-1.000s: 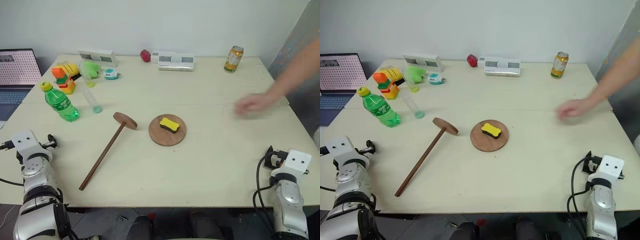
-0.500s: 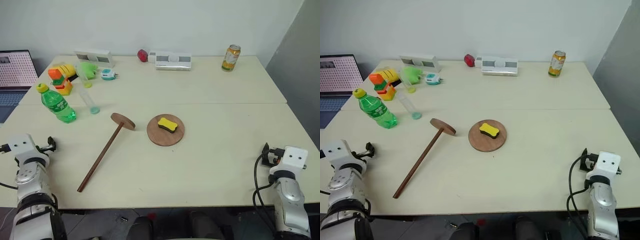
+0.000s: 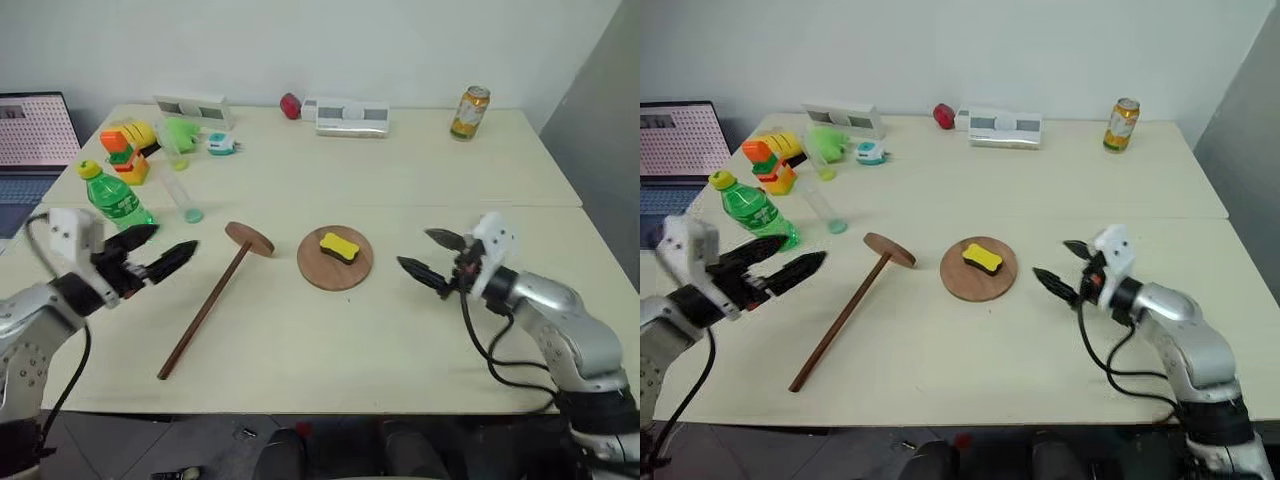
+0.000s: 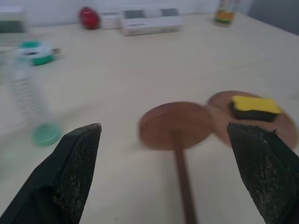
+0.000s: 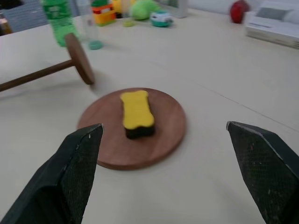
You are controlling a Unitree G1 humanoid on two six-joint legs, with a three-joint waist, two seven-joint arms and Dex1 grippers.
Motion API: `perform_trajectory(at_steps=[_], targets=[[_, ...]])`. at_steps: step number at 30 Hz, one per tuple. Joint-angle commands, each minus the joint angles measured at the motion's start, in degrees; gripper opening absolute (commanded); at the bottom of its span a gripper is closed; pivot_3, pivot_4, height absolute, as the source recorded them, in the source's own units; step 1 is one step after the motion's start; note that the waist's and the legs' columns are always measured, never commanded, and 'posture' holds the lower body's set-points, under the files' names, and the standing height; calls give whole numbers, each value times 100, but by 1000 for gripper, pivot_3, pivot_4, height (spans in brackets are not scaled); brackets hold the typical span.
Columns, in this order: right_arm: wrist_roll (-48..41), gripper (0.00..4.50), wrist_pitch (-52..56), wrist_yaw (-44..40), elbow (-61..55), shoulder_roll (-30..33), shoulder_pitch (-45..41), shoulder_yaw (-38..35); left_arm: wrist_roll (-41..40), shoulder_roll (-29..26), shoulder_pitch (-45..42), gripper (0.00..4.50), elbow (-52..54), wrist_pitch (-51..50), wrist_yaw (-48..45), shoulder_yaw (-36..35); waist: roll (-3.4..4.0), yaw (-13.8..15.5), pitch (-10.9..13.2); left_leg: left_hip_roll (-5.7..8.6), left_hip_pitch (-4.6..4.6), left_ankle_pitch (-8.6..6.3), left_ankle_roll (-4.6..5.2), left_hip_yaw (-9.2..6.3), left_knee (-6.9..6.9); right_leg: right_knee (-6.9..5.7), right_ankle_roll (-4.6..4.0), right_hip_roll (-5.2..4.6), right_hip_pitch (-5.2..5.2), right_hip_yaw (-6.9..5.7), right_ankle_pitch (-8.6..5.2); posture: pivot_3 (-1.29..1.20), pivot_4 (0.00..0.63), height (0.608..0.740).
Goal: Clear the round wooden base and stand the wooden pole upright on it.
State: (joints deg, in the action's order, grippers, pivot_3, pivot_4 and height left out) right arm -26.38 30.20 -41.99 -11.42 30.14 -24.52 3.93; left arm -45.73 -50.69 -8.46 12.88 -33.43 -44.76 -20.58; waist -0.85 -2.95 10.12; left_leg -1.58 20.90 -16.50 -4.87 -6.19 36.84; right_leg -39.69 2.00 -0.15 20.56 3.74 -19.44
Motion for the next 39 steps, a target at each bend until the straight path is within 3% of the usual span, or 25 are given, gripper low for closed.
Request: perform_trajectory(at_steps=[1,4,7,18,21,31,35,39], targets=[[455,4429,-433,-349,883,-224,-648,443,252,-91,-482,4500,150,11,-465,630,-1,-18,5,-1,1,0,0,0,-4,7,0,0,1,-2,0,0,150,740],[660,4429,-603,-577,1525,-512,-1080,739,443,-17,-862,4500,69,125,-777,1062,-2,-29,20,-2,18,1,-1,4,-5,8,-1,1,20,0,0,0,150,740],[951,4429,-869,-714,2090,-785,-1313,986,538,-16,-998,4500,33,141,-1021,1224,-4,-44,21,0,96,13,-22,4,18,-22,-2,1,104,-1,2,0,150,740],[1781,4429,-1693,-409,3928,-1665,-1971,1102,595,-3,-732,4500,278,41,-1205,1092,-3,-119,22,-2,107,15,-26,6,18,-30,-2,0,120,1,2,0,150,740],[1956,3969,-1990,-465,4081,-1714,-1971,1143,599,-8,-695,4500,314,26,-1185,1056,-3,-127,22,-1,106,15,-26,6,19,-30,-2,-1,118,1,2,0,150,740],[1903,1485,-1926,-632,3942,-1818,-1872,985,645,-11,-624,4500,321,40,-1122,958,-3,-175,22,-2,105,15,-26,4,19,-35,-2,-1,119,0,2,0,150,740],[1775,1241,-1758,-618,3546,-1681,-1724,799,694,4,-698,4500,250,65,-1129,1005,-3,-176,22,-2,105,15,-26,4,20,-35,-2,-1,119,0,2,0,150,740],[1380,1205,-1215,-102,2476,-1410,-1303,35,718,23,-780,4500,199,64,-1139,1036,-3,-132,22,-1,112,15,-26,-3,22,-35,-2,-3,119,-7,2,0,150,740]])
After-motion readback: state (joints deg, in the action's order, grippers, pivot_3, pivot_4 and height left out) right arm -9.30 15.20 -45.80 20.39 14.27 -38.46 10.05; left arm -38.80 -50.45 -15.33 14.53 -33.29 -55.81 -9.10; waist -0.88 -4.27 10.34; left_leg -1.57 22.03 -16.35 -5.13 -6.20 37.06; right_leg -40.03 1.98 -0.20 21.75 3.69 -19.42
